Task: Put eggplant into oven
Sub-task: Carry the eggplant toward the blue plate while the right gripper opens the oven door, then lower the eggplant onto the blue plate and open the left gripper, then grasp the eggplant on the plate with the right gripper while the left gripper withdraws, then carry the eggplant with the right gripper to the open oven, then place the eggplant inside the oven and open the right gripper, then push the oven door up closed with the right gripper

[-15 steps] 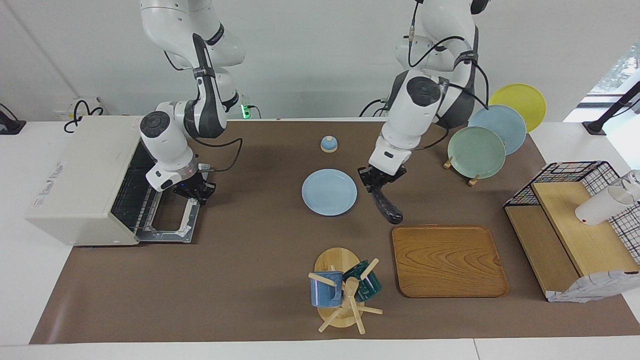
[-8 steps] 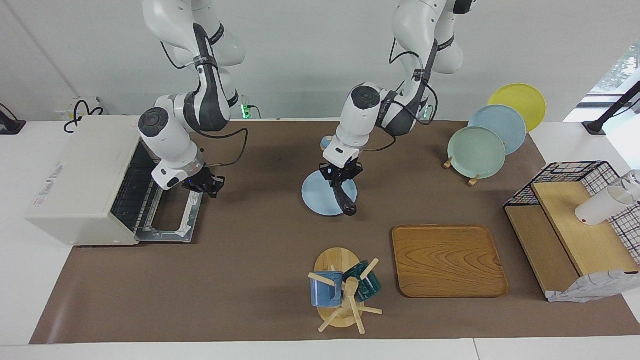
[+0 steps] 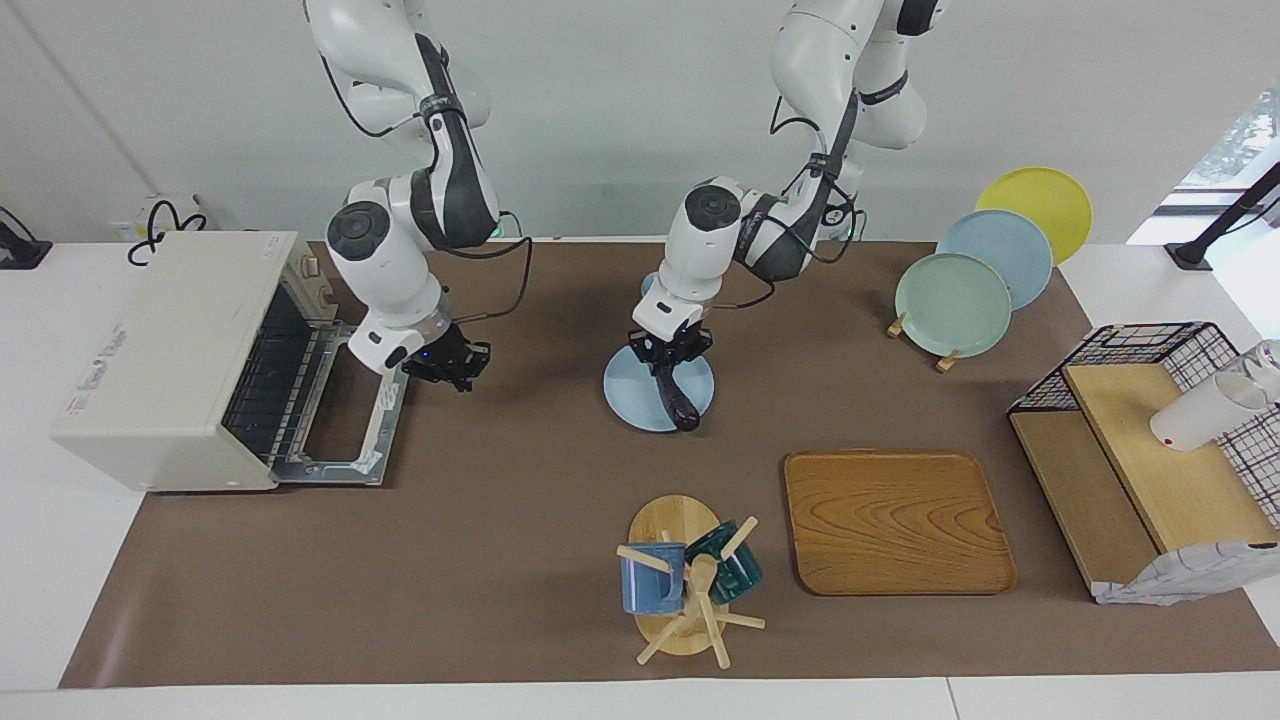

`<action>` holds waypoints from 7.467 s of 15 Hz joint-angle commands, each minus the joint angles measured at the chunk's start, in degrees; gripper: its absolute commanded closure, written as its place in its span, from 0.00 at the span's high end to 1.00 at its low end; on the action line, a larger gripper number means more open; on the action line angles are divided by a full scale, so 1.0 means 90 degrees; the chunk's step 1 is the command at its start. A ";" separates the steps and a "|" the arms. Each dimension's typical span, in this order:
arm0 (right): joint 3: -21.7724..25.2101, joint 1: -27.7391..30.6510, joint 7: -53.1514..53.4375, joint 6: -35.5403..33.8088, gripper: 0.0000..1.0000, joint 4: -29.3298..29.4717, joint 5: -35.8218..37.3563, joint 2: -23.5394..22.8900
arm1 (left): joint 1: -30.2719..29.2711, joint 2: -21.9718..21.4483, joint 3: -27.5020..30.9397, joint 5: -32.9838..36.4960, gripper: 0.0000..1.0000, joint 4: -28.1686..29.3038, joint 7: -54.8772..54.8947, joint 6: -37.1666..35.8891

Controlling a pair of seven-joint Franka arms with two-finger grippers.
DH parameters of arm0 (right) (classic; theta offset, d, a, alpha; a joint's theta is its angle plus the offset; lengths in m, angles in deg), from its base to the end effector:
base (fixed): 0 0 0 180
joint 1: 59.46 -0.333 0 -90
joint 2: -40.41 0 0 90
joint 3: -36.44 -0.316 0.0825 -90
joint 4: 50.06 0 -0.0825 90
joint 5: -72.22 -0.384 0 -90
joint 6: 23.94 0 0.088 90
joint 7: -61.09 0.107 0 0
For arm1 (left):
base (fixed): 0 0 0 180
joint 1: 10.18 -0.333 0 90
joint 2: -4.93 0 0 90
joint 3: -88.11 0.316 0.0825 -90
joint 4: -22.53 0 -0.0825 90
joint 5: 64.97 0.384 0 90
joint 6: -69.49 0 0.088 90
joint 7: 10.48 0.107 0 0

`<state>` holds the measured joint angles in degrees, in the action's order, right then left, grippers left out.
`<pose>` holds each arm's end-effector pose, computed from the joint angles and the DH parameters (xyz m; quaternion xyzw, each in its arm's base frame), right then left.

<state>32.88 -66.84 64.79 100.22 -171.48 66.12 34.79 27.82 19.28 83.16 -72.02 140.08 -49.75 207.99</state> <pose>0.5411 0.1085 0.3630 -0.9981 -0.0320 0.0308 0.0427 0.4390 -0.4074 0.3281 0.9968 0.0136 0.0079 0.0784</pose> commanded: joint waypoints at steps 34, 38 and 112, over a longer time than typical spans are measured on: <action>-0.0093 -0.4189 0.4345 0.1295 0.00 0.1703 0.2520 -0.2070 | -0.3324 -0.1662 0.0560 0.0851 1.00 -0.2778 0.4149 -0.5751; -0.0083 -0.4160 0.4383 -0.0725 0.00 0.2612 0.3060 -0.1935 | -0.3353 -0.1721 0.0560 0.0851 1.00 -0.2543 0.4149 -0.5311; -0.0044 0.1211 -0.1954 -0.1059 0.00 0.0707 0.2387 0.0098 | -0.3412 -0.1731 0.0560 0.0822 1.00 -0.2543 0.4091 -0.5311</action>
<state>31.51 -58.27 50.41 93.22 -168.56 84.99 36.04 -3.21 4.03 87.84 -65.95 116.66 -13.02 159.61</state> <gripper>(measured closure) 0.991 0.000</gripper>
